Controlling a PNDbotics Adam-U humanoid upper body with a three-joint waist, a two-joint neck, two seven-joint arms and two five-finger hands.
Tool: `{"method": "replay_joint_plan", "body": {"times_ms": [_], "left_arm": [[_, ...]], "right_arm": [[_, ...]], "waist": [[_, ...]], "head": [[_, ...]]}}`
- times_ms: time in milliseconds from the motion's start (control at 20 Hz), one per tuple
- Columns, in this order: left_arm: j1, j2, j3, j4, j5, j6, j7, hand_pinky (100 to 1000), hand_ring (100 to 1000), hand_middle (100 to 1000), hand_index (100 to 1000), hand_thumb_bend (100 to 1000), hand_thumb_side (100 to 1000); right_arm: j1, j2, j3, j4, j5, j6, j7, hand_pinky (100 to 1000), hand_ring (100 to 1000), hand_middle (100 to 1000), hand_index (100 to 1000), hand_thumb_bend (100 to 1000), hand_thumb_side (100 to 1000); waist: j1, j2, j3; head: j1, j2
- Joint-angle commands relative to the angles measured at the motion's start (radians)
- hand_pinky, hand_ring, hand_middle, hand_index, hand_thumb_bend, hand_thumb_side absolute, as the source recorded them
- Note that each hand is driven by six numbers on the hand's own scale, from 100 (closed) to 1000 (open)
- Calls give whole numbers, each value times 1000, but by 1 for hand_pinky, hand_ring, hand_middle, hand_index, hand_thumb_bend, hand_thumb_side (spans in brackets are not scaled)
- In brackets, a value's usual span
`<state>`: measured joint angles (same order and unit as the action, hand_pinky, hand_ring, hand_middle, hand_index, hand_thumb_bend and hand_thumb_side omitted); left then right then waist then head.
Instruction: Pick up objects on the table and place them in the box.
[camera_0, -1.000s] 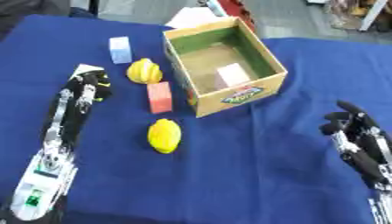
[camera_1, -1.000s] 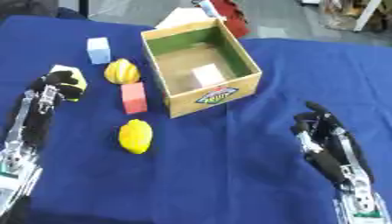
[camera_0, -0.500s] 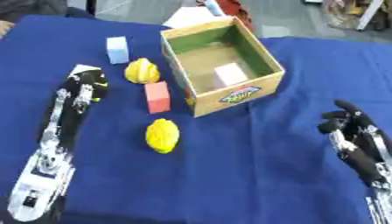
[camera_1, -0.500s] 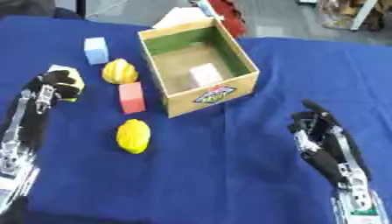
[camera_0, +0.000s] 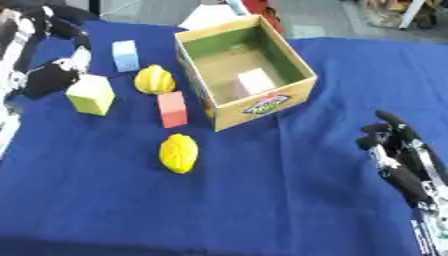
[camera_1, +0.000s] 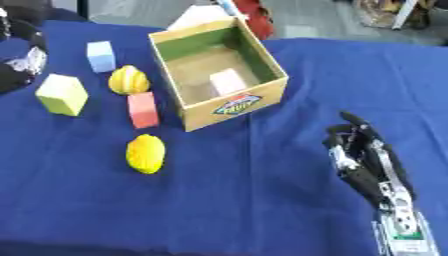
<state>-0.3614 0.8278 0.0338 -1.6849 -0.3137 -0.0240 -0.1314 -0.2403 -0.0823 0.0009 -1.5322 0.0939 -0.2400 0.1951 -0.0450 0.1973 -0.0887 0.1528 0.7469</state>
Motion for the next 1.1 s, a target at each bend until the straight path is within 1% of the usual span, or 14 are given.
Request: {"method": "replay_joint_plan", "body": {"times_ms": [50,100,150,200,250,300,350,450,500,550,650,750,950,1100], "left_arm": [[-77,147,-68,98,-119,-41,-213,820,769,768,867,264,303],[-109,166,-94,131,-157,-62,-291,839,789,786,879,377,271],[-143,178,-120,163,-198,-84,-363,846,798,796,887,420,270],[-174,180,-143,196,-237,-106,-429,856,813,814,902,503,284],[-205,175,-162,229,-274,-127,-487,861,819,821,906,535,282],[-232,166,-175,259,-308,-146,-532,866,830,832,914,594,274],[-256,154,-185,290,-342,-165,-568,867,832,835,916,610,270],[-297,127,-199,346,-399,-196,-609,869,837,842,924,662,242],[-315,114,-204,375,-426,-210,-621,870,838,844,926,675,224],[-331,100,-209,404,-450,-224,-626,870,839,845,926,679,225],[-355,75,-216,453,-489,-250,-629,870,841,850,927,696,237],[-374,55,-224,495,-523,-275,-626,872,845,858,931,726,269],[-396,22,-231,557,-574,-305,-602,869,842,860,935,697,264],[-405,-2,-226,595,-603,-301,-562,859,829,850,934,661,226]], "right_arm": [[-5,-24,1,-12,2,-3,5,657,626,662,903,100,369],[-4,-25,2,-11,3,-3,6,657,626,662,903,100,369],[-3,-26,3,-11,3,-4,8,657,626,662,903,100,369],[-1,-26,4,-10,3,-4,9,657,626,662,903,100,369],[0,-27,5,-9,4,-4,10,657,626,662,903,100,368],[1,-28,5,-8,4,-4,10,657,626,662,903,100,367],[2,-28,5,-7,4,-4,11,657,626,662,903,100,367],[4,-29,6,-7,4,-4,11,657,626,662,903,100,367],[4,-29,6,-6,4,-5,11,657,626,662,903,100,368],[5,-29,5,-6,3,-5,10,657,626,662,903,100,368],[5,-29,6,-6,3,-5,11,657,626,662,904,100,368],[5,-29,6,-6,3,-5,12,657,626,662,903,100,367],[6,-29,5,-5,2,-5,11,657,626,662,904,100,367],[5,-27,6,-5,2,-5,12,657,626,662,904,100,367]], "waist": [[22,-31,-3],[24,-33,-4],[25,-35,-5],[26,-37,-5],[27,-38,-6],[27,-40,-6],[27,-40,-6],[27,-42,-6],[27,-42,-6],[27,-43,-6],[27,-43,-6],[27,-44,-6],[26,-46,-5],[23,-46,-6]], "head": [[-4,9],[-5,12],[-5,15],[-5,17],[-6,19],[-8,20],[-10,21],[-12,23],[-13,23],[-14,23],[-16,23],[-16,23],[-16,23],[-16,23]]}}
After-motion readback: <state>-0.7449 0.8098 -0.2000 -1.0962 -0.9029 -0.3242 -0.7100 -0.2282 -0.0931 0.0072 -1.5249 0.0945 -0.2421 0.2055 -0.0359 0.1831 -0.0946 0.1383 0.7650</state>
